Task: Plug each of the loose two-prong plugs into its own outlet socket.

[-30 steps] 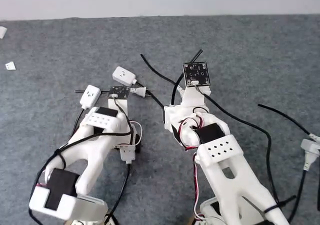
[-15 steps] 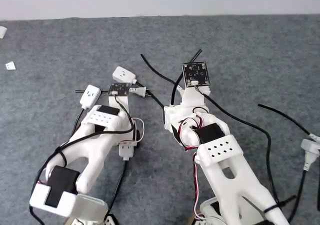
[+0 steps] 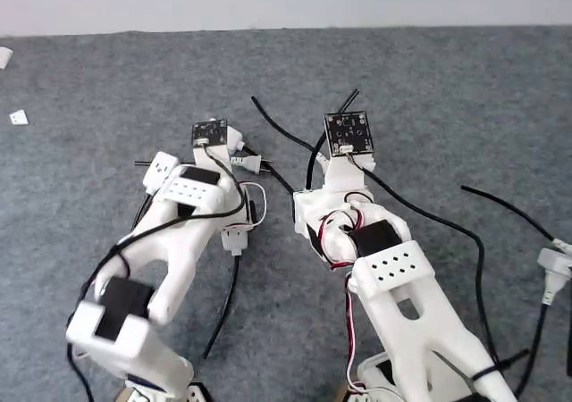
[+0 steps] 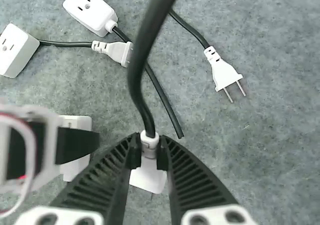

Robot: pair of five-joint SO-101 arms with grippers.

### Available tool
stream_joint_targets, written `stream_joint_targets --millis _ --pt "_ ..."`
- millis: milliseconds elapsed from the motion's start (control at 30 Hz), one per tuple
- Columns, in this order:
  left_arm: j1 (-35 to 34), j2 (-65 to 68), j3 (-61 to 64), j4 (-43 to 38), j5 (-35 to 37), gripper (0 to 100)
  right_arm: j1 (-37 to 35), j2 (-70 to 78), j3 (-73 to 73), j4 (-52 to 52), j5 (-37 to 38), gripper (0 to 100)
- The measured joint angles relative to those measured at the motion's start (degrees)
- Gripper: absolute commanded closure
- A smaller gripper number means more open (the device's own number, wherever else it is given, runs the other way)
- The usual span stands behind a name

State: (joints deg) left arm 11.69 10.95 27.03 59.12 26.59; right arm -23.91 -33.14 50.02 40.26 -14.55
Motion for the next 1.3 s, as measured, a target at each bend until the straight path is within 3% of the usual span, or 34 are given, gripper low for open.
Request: stream_joint_targets --millis 267,533,733,967,1133,1300 --pt "0.0 6.0 -6.9 1.6 -5.9 88 0.0 0.0 0.0 0.0 0.0 99.0" --pt "-0.4 6.4 -7.1 1.3 -8.8 64 -0.1 0.0 0.0 0.0 0.0 99.0" --pt "-0.3 6.4 -7.1 1.3 -8.9 56 -0.1 0.0 0.0 0.0 0.0 99.0" --pt "-1.1 2.4 -4.9 1.3 -10.1 56 -0.4 0.0 0.0 0.0 0.0 99.0" --pt "-2.7 -8.3 4.3 -0.1 -16.6 56 -0.4 0.0 0.0 1.0 1.4 99.0" --pt "-7.1 -18.5 14.8 -3.9 -19.0 70 -0.4 0.0 -0.7 3.9 2.3 99.0"
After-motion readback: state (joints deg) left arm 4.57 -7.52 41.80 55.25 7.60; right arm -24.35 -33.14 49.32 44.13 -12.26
